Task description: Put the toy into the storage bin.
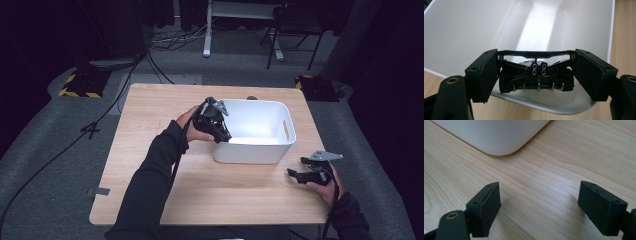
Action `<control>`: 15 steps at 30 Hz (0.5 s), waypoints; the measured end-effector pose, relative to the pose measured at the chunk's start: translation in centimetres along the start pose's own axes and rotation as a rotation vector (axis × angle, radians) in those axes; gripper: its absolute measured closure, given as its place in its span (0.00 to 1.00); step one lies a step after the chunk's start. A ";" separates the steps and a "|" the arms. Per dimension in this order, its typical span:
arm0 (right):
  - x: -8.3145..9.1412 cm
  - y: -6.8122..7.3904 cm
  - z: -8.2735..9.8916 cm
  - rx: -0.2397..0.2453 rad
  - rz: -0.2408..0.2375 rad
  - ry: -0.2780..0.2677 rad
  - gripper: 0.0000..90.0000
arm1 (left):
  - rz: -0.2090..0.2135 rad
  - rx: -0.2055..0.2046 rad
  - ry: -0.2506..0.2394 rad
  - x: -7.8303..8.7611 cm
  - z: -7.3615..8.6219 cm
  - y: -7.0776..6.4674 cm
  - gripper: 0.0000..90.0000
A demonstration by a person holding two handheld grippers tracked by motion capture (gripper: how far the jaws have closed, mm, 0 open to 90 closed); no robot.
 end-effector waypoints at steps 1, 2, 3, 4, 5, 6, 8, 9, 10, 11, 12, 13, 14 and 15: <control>0.0 0.0 0.0 0.000 0.000 0.000 0.21 | 0.000 -0.005 -0.003 0.0 0.0 0.1 0.26; 0.0 0.0 0.0 0.001 0.000 0.000 0.21 | -0.007 -0.004 -0.003 0.0 0.0 0.1 0.26; 0.0 0.0 0.0 0.000 0.000 0.000 0.21 | -0.004 0.001 -0.005 0.0 0.0 0.0 0.26; 0.0 0.0 0.0 0.000 0.000 0.000 0.21 | -0.006 -0.001 -0.004 0.0 0.0 0.1 0.26; 0.0 0.0 0.0 0.001 -0.001 0.000 0.21 | -0.009 -0.002 -0.006 0.0 0.0 0.1 0.26; 0.0 0.0 0.0 0.001 -0.001 0.000 0.21 | -0.011 -0.002 -0.007 0.0 0.0 0.1 0.26; 0.0 0.0 0.0 0.001 -0.001 0.000 0.21 | -0.010 0.001 -0.009 0.0 0.0 0.1 0.26; 0.0 0.0 0.0 0.001 -0.001 0.000 0.21 | -0.012 -0.001 -0.009 0.0 0.0 0.1 0.26; 0.0 0.0 0.0 0.001 -0.001 0.000 0.21 | -0.015 -0.003 -0.010 0.0 -0.1 0.1 0.26; 0.0 0.0 0.0 0.001 -0.001 0.000 0.21 | -0.019 -0.003 -0.014 0.0 -0.1 0.1 0.26; 0.0 0.0 0.0 0.001 -0.001 0.000 0.21 | -0.018 0.002 -0.020 0.0 -0.1 0.1 0.26; 0.0 0.0 0.0 0.001 -0.001 0.000 0.21 | -0.017 0.000 -0.022 0.1 -0.1 0.1 0.26; 0.0 0.0 0.0 0.001 0.000 0.000 0.21 | -0.015 -0.004 -0.024 0.1 -0.1 0.1 0.26; 0.0 0.0 0.0 0.000 0.000 0.000 0.21 | -0.021 -0.005 -0.026 0.1 -0.1 0.2 0.26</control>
Point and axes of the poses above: each handheld gripper's, and its own axes: x roughly backward along the jaws, z roughly out of its underside, y roughly to its left, the point moved 4 cm from there along -x, roughly forward along the jaws, and after that the axes turned 14 degrees about x, right-handed, at the moved point
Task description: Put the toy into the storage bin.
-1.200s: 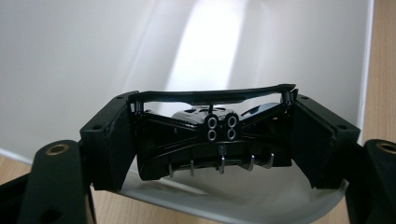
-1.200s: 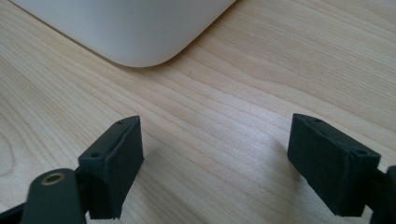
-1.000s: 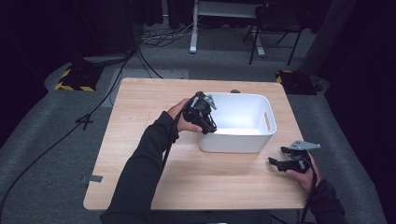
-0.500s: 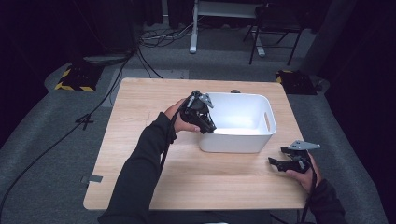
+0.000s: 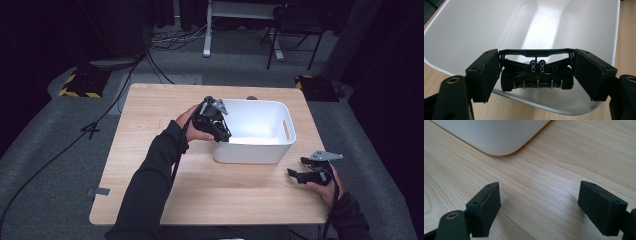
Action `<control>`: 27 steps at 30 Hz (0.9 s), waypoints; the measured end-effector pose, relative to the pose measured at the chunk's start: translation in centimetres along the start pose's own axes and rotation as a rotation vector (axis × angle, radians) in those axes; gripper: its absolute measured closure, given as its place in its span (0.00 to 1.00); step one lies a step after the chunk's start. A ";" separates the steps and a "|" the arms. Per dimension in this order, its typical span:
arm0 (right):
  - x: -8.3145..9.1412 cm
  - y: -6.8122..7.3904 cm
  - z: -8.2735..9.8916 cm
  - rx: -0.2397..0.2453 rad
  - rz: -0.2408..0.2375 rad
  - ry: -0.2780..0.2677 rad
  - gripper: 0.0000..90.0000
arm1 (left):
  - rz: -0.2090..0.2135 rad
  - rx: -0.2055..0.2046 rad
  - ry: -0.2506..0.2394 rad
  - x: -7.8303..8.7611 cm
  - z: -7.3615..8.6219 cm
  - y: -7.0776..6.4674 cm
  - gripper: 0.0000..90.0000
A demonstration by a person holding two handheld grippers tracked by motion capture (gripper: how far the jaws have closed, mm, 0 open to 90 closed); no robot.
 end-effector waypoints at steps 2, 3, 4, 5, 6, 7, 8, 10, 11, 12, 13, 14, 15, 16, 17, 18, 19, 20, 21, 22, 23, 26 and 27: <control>0.0 0.0 0.0 0.000 0.001 0.000 0.21 | 0.001 0.004 -0.008 0.0 0.0 0.0 0.26; 0.0 0.0 0.0 -0.001 0.000 0.000 0.21 | 0.001 0.010 -0.014 0.0 0.1 0.0 0.26; 0.0 0.0 0.0 0.000 0.000 0.000 0.21 | 0.002 0.006 -0.017 0.1 0.1 0.0 0.26; 0.0 0.0 0.0 0.000 0.000 0.000 0.21 | 0.002 0.006 -0.020 0.1 0.1 0.0 0.26; 0.0 0.0 0.0 -0.001 0.002 -0.001 0.21 | 0.005 0.013 -0.023 0.2 0.2 0.0 0.26; 0.0 0.0 0.0 0.000 0.002 -0.001 0.21 | 0.007 0.012 -0.029 0.3 0.2 0.0 0.26; 0.0 0.0 0.0 -0.005 0.004 -0.002 0.21 | 0.003 0.016 -0.032 0.3 0.2 0.0 0.26; 0.0 0.0 0.0 -0.002 0.002 -0.002 0.21 | -0.009 0.010 -0.050 0.4 0.1 0.1 0.27; 0.0 0.0 0.0 -0.003 0.004 -0.002 0.21 | -0.014 -0.003 -0.050 0.6 0.2 0.1 0.27; 0.0 0.0 0.0 -0.005 0.004 -0.002 0.21 | -0.011 0.015 -0.053 0.6 0.2 0.0 0.27; 0.0 0.0 0.0 -0.004 0.004 -0.001 0.21 | -0.007 0.012 -0.062 0.7 0.2 0.0 0.27; 0.0 0.0 0.0 -0.003 0.005 -0.002 0.21 | -0.014 0.002 -0.064 0.8 0.2 0.1 0.28; 0.0 0.0 0.0 -0.004 0.004 -0.001 0.20 | -0.006 0.022 -0.069 0.9 0.3 -0.1 0.28; 0.0 0.1 0.0 -0.004 0.005 -0.001 0.20 | -0.003 0.020 -0.073 1.0 0.3 -0.1 0.28; 0.0 0.1 0.0 -0.004 0.006 0.000 0.20 | -0.003 0.012 -0.075 1.1 0.2 -0.1 0.28; 0.0 0.1 0.0 -0.003 0.005 -0.001 0.20 | -0.016 -0.002 -0.084 1.1 0.1 0.0 0.28; 0.0 0.1 0.0 -0.003 0.005 -0.001 0.20 | -0.017 -0.003 -0.084 1.2 0.1 -0.1 0.28; 0.0 0.0 0.0 -0.003 0.004 -0.002 0.20 | -0.014 -0.001 -0.085 1.2 0.1 -0.1 0.28; 0.0 0.0 0.0 -0.003 0.004 -0.001 0.20 | -0.030 -0.012 -0.096 1.3 0.1 -0.1 0.28; 0.0 0.0 0.0 -0.003 0.003 -0.001 0.20 | -0.036 -0.004 -0.113 1.4 0.0 -0.1 0.29; 0.0 0.1 0.0 -0.001 0.002 0.002 0.20 | -0.027 0.000 -0.133 1.6 -0.1 -0.1 0.28; 0.0 0.1 -0.1 -0.003 0.002 0.002 0.20 | -0.036 0.002 -0.155 1.8 -0.2 -0.1 0.28; 0.0 0.1 0.0 -0.001 0.002 0.002 0.20 | -0.040 0.003 -0.161 1.9 -0.2 -0.1 0.28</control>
Point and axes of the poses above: each handheld gripper's, and its own axes: x roughly backward along the jaws, z roughly out of its underside, y roughly to its left, the point moved 4 cm from there along -x, roughly forward along the jaws, and after that the axes turned 14 degrees about x, right-handed, at the moved point
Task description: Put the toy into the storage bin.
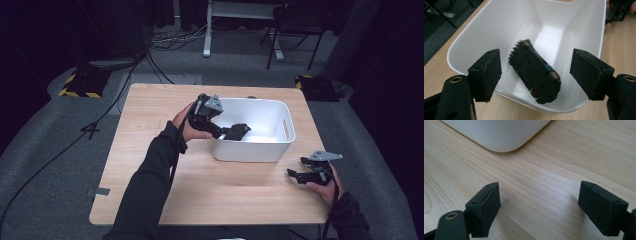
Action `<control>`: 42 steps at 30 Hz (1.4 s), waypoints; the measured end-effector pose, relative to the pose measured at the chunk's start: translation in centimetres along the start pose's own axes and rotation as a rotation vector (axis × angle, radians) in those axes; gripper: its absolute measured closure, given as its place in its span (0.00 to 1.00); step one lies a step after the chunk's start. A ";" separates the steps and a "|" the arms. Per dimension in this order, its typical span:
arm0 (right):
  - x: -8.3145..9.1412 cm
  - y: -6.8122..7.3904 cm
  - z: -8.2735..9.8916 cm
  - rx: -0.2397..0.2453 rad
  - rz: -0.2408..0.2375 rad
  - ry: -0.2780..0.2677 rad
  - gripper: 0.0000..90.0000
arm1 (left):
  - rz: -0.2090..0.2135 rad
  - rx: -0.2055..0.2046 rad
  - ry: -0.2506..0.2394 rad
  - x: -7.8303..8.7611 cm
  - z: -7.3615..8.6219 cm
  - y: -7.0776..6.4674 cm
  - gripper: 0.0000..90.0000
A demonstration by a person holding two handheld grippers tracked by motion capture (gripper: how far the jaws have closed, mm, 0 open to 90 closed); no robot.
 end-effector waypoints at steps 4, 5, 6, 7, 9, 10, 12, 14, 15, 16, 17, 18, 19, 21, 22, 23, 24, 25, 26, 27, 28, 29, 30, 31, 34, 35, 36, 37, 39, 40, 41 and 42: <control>0.0 0.0 0.0 -0.002 -0.002 0.000 0.20 | -0.008 0.013 -0.013 0.2 0.1 0.1 0.28; 0.0 0.0 0.0 -0.001 -0.002 0.000 0.20 | -0.001 0.018 -0.021 0.3 0.0 0.1 0.28; 0.0 0.0 0.0 -0.002 -0.001 0.000 0.20 | -0.003 0.022 -0.030 0.4 0.0 0.1 0.28; 0.0 0.0 0.0 -0.001 -0.002 0.000 0.20 | -0.003 0.023 -0.040 0.5 0.0 0.2 0.28; 0.0 0.0 0.0 -0.002 -0.001 -0.001 0.20 | -0.011 0.035 -0.059 0.7 0.0 0.2 0.27; 0.0 0.0 0.0 -0.002 -0.001 -0.001 0.20 | -0.019 0.030 -0.061 0.8 0.0 0.3 0.27; 0.0 0.0 0.0 0.000 0.000 0.000 0.20 | -0.028 0.042 -0.083 1.0 0.0 0.4 0.27; 0.0 0.1 0.0 -0.002 -0.002 0.000 0.20 | -0.029 0.051 -0.098 1.3 0.0 0.5 0.27; 0.0 0.1 0.0 -0.002 -0.001 -0.001 0.20 | -0.042 0.053 -0.112 1.4 0.0 0.6 0.26; 0.0 0.0 0.0 -0.001 -0.001 -0.001 0.20 | -0.044 0.059 -0.117 1.5 0.1 0.6 0.26; 0.0 0.0 0.0 -0.002 -0.001 0.000 0.20 | -0.053 0.065 -0.130 1.5 0.1 0.7 0.26; 0.0 0.0 0.0 -0.002 -0.001 0.000 0.20 | -0.055 0.072 -0.149 1.6 0.1 0.7 0.26; 0.0 0.0 0.0 -0.002 -0.001 0.000 0.20 | -0.057 0.070 -0.138 1.8 0.2 0.8 0.26; 0.0 0.0 0.0 -0.002 -0.001 -0.001 0.20 | -0.079 0.074 -0.150 1.9 0.3 1.0 0.25; 0.0 0.0 0.0 -0.002 -0.001 -0.001 0.20 | -0.084 0.073 -0.150 2.0 0.3 1.0 0.25; 0.0 0.1 0.0 -0.002 -0.001 0.000 0.20 | -0.087 0.071 -0.157 2.1 0.4 1.1 0.24; 0.0 0.0 0.0 -0.002 -0.001 0.000 0.20 | -0.088 0.092 -0.171 2.1 0.4 1.0 0.24; 0.0 0.0 0.0 -0.002 -0.001 0.000 0.20 | -0.087 0.108 -0.186 2.0 0.5 1.0 0.24; 0.0 0.0 0.0 -0.002 -0.001 -0.001 0.20 | -0.109 0.090 -0.176 2.2 0.6 1.2 0.24; 0.0 0.0 0.0 -0.002 -0.001 -0.001 0.20 | -0.115 0.078 -0.169 2.4 0.7 1.4 0.23; 0.0 0.0 0.0 -0.002 -0.001 -0.001 0.20 | -0.117 0.106 -0.194 2.3 0.7 1.2 0.23; 0.0 0.0 0.0 -0.002 -0.001 -0.001 0.20 | -0.138 0.097 -0.192 2.6 0.8 1.4 0.23; 0.0 0.0 0.0 -0.001 -0.001 0.000 0.20 | -0.141 0.099 -0.195 2.6 0.9 1.5 0.23; 0.0 0.1 0.0 -0.001 -0.001 0.000 0.20 | -0.153 0.101 -0.190 2.8 1.0 1.6 0.22; 0.0 0.0 0.0 0.001 0.000 0.000 0.20 | -0.181 0.120 -0.209 3.0 1.3 1.7 0.21; 0.0 0.0 0.0 0.004 0.000 -0.001 0.20 | -0.187 0.136 -0.228 3.1 1.3 1.7 0.20; 0.0 0.0 0.0 0.003 0.000 -0.001 0.20 | -0.188 0.153 -0.235 3.1 1.4 1.7 0.20; 0.0 0.0 0.0 0.003 0.000 0.000 0.20 | -0.200 0.142 -0.229 3.4 1.5 1.9 0.20; 0.0 0.0 0.0 0.003 0.000 0.000 0.20 | -0.207 0.150 -0.226 3.5 1.7 2.0 0.19; 0.0 0.0 0.0 0.004 0.000 0.000 0.20 | -0.220 0.166 -0.237 3.5 1.8 2.0 0.18; 0.0 0.0 0.0 0.003 0.000 0.000 0.20 | -0.232 0.160 -0.224 3.6 1.9 2.1 0.18; 0.0 0.0 0.0 0.004 0.000 0.000 0.20 | -0.234 0.170 -0.225 3.6 2.0 2.1 0.18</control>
Point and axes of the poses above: each handheld gripper's, and its own axes: x roughly backward along the jaws, z roughly out of its underside, y roughly to its left, the point moved 4 cm from there along -x, roughly forward along the jaws, and after that the axes turned 14 degrees about x, right-handed, at the moved point
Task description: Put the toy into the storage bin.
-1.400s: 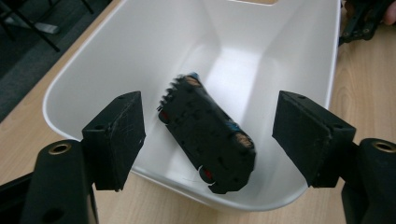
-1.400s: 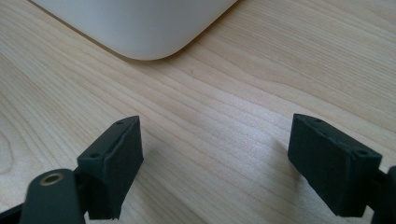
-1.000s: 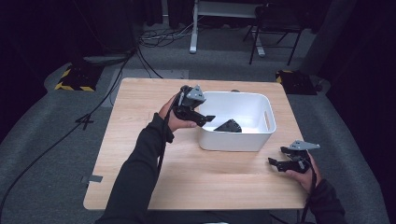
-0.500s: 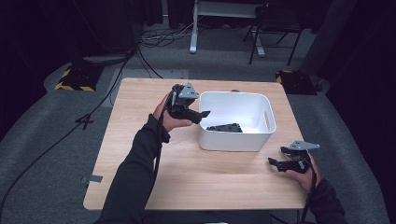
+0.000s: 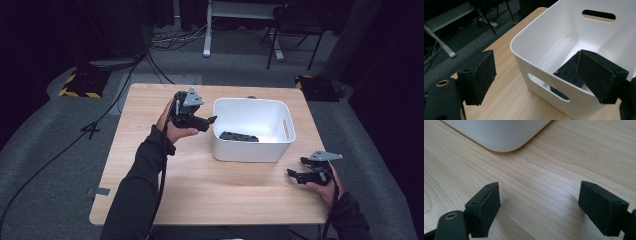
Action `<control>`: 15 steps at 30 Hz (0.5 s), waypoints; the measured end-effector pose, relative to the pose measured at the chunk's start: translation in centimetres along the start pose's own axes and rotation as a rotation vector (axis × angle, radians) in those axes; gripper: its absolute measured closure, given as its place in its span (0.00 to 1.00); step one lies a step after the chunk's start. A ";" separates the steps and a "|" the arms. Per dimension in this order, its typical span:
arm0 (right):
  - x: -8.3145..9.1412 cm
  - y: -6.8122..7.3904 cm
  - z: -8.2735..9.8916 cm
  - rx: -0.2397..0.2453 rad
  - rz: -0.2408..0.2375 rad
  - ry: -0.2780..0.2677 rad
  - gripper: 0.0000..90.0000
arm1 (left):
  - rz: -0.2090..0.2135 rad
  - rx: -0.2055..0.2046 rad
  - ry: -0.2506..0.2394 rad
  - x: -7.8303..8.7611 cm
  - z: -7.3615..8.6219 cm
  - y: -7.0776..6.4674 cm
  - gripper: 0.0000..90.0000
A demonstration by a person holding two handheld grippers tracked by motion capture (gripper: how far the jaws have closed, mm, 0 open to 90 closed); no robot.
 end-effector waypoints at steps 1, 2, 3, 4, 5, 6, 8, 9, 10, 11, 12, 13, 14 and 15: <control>0.0 0.0 0.0 0.000 0.000 0.000 0.20 | -0.009 -0.004 0.007 0.1 0.1 0.1 0.18; 0.0 0.0 0.0 -0.002 -0.001 0.000 0.20 | -0.010 -0.005 -0.001 0.2 0.2 0.1 0.18; 0.0 0.0 0.0 0.000 0.000 0.000 0.20 | -0.005 0.003 0.004 0.2 0.3 0.1 0.18; 0.0 0.0 0.0 0.000 0.000 0.000 0.20 | -0.014 0.003 -0.003 0.3 0.4 0.2 0.18; 0.0 0.0 0.0 0.000 0.000 0.000 0.20 | -0.018 -0.004 0.010 0.4 0.5 0.3 0.18; 0.0 0.0 0.0 0.000 0.000 0.000 0.20 | -0.025 0.008 0.008 0.4 0.6 0.2 0.18; 0.0 0.0 0.0 0.000 0.000 0.000 0.20 | -0.036 -0.001 0.011 0.6 0.7 0.4 0.18; 0.0 0.0 0.0 0.000 0.000 0.000 0.20 | -0.037 -0.003 0.007 0.7 0.8 0.4 0.18; 0.0 0.0 0.0 0.000 0.000 0.000 0.20 | -0.035 0.000 0.008 0.8 0.9 0.4 0.18; 0.0 0.0 0.0 0.000 0.000 0.000 0.20 | -0.045 -0.005 0.010 0.9 0.9 0.5 0.18; 0.0 0.0 0.0 0.000 0.000 0.000 0.20 | -0.042 0.001 0.018 0.9 1.1 0.4 0.18; 0.0 0.0 0.0 0.000 0.000 0.000 0.20 | -0.047 0.000 0.014 1.0 1.2 0.4 0.18; 0.0 0.0 0.0 0.000 0.000 0.000 0.20 | -0.039 -0.004 0.015 1.0 1.3 0.4 0.18; 0.0 0.0 0.0 0.000 0.000 -0.001 0.20 | -0.041 -0.003 0.015 1.1 1.4 0.4 0.18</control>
Point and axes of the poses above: each handheld gripper's, and its own axes: x roughly backward along the jaws, z roughly out of its underside, y roughly to its left, the point moved 4 cm from there along -x, roughly forward along the jaws, and after that the axes turned 14 degrees about x, right-handed, at the moved point
